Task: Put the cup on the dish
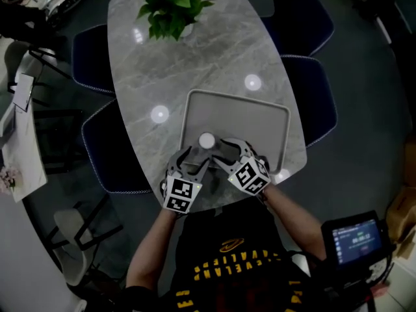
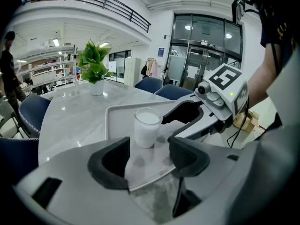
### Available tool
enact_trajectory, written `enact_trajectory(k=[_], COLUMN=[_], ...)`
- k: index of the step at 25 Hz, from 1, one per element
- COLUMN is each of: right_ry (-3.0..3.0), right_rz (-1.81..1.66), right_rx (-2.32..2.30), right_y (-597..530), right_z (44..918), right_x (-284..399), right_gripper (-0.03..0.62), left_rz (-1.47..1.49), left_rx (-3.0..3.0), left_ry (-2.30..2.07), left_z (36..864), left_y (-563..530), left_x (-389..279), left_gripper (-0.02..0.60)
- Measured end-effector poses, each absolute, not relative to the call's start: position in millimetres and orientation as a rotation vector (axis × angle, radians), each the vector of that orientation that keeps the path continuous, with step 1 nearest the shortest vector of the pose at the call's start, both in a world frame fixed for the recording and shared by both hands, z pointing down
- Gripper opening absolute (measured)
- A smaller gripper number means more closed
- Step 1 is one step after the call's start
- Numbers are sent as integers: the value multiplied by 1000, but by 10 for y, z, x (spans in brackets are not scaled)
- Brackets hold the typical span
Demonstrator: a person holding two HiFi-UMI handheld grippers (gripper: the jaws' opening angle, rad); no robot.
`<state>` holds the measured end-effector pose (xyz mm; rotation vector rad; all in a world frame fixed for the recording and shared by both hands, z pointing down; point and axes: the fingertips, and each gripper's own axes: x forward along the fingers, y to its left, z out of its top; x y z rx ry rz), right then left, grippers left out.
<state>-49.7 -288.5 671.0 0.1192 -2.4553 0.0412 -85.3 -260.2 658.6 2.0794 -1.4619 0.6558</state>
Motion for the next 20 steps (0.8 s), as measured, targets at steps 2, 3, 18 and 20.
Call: enact_trajectory(k=[2, 3, 18, 20], right_ry=[-2470, -2481, -2635, -2641], right_rz=[58, 74, 356, 378], right_rx=[140, 152, 319, 363], right_y=[-2784, -2774, -2662, -2722], right_z=[6620, 6597, 6090, 6074], right_x=[-456, -449, -301, -295], right_gripper=[233, 233, 6, 6], left_rz=[649, 642, 482, 448], left_rx=[2100, 2105, 2172, 2166], left_ry=[-1466, -1470, -1473, -1479], left_z=[6480, 6448, 6017, 5962], left_y=[-2494, -2481, -2208, -2256], left_x=[-828, -835, -726, -750], left_gripper=[265, 265, 2, 2])
